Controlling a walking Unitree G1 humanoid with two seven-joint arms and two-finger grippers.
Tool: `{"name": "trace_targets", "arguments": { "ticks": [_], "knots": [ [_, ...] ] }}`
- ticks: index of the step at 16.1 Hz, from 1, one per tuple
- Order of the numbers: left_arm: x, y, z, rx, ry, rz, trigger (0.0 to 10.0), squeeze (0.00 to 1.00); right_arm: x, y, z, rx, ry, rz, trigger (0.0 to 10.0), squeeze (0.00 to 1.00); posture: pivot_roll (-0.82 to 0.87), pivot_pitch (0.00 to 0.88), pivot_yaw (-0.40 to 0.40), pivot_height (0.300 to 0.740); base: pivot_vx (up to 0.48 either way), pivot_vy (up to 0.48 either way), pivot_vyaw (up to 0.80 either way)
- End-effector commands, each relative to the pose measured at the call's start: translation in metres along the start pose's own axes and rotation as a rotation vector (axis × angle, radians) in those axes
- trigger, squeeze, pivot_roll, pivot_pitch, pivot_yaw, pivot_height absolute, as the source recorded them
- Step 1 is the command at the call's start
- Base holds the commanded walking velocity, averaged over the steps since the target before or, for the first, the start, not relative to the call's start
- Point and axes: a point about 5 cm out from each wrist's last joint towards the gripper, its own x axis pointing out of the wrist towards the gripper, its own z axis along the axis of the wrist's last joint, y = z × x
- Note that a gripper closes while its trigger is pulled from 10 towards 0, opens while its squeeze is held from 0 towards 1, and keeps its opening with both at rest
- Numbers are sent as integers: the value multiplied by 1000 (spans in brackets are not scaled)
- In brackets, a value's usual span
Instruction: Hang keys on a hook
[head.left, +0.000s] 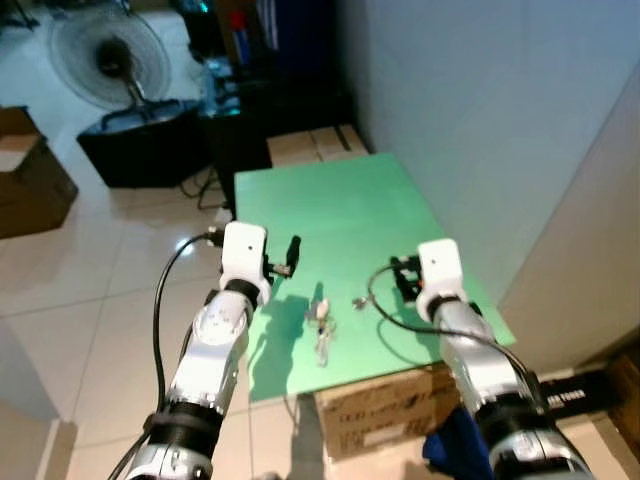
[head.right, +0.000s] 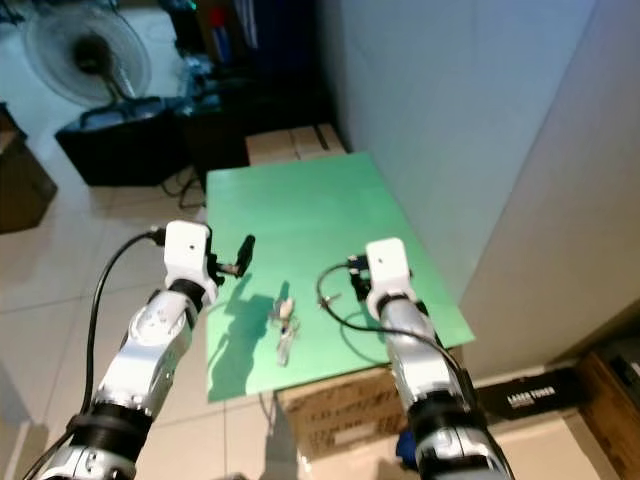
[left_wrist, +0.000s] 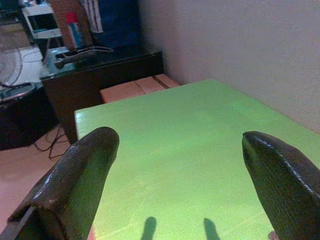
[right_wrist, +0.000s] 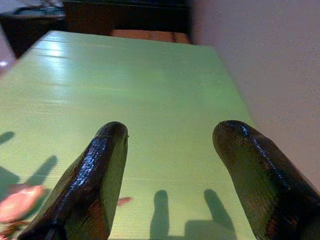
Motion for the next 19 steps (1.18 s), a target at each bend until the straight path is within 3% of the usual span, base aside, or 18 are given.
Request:
{"name": "trace_targets", "arguments": {
  "ticks": [1,5,7,9,10,12,14,19],
  "knots": [
    [-3,4,0,4,3,4,10000,0,5,3,5,-40,14,43,10000,0,-89,0,109,740,0,0,0],
    [-12,11,-3,23,22,15,10000,0,20,10,17,-107,35,129,10000,0,-53,0,107,740,0,0,0],
    [-15,14,-4,27,26,27,10000,0,30,15,26,-69,48,131,10000,0,-33,0,97,740,0,0,0],
    [-16,14,-3,21,25,37,10000,0,43,14,55,30,-9,52,10000,0,-24,0,86,740,0,0,0],
    [-16,11,-3,16,25,37,10000,0,50,17,79,43,-74,33,10000,0,-21,0,77,740,0,0,0],
    [-20,7,-6,8,32,41,10000,0,56,15,105,54,-132,-29,10000,0,-17,0,72,740,0,0,0],
    [-24,5,-8,7,37,39,10000,0,57,16,107,56,-127,-37,10000,0,-2,0,70,740,0,0,0],
    [-56,15,-11,16,77,92,10000,0,55,33,79,73,-17,-16,10000,0,85,46,48,740,0,0,0]
  ]
}}
